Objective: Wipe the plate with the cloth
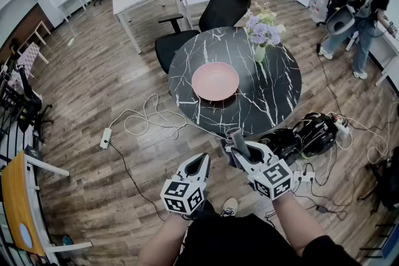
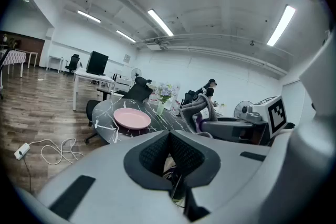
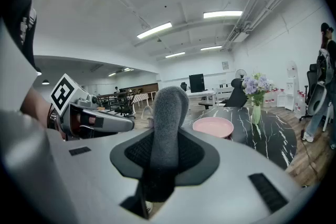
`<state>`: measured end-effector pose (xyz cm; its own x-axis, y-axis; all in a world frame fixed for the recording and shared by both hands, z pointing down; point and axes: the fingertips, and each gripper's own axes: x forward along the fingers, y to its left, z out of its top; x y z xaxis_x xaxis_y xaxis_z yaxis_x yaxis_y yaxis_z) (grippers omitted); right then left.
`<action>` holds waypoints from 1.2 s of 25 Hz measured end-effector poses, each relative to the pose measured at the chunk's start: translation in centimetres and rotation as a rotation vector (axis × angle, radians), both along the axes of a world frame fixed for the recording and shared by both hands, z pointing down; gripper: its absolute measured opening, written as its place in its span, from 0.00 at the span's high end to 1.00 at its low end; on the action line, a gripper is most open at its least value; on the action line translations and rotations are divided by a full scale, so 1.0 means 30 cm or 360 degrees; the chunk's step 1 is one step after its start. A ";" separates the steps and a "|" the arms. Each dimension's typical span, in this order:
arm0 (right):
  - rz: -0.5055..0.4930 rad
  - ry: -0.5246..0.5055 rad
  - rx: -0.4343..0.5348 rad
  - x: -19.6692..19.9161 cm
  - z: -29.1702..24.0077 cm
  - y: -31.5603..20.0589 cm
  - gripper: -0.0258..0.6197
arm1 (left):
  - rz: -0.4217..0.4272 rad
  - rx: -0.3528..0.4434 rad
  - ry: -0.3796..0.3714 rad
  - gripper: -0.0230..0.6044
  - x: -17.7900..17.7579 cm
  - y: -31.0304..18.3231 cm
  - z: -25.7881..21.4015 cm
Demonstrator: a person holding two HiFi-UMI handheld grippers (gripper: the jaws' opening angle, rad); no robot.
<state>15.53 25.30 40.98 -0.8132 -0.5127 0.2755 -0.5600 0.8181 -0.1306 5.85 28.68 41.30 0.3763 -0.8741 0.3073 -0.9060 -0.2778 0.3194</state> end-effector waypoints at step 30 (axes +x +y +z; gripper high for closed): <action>-0.0001 -0.0111 0.0076 0.043 -0.087 -0.039 0.79 | -0.0060 0.0059 -0.0052 0.93 0.001 -0.030 -0.065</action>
<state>16.83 24.13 38.37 -0.8300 -0.5232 0.1934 -0.5503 0.8248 -0.1300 5.87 27.80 39.35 0.3334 -0.8983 0.2862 -0.9258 -0.2546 0.2796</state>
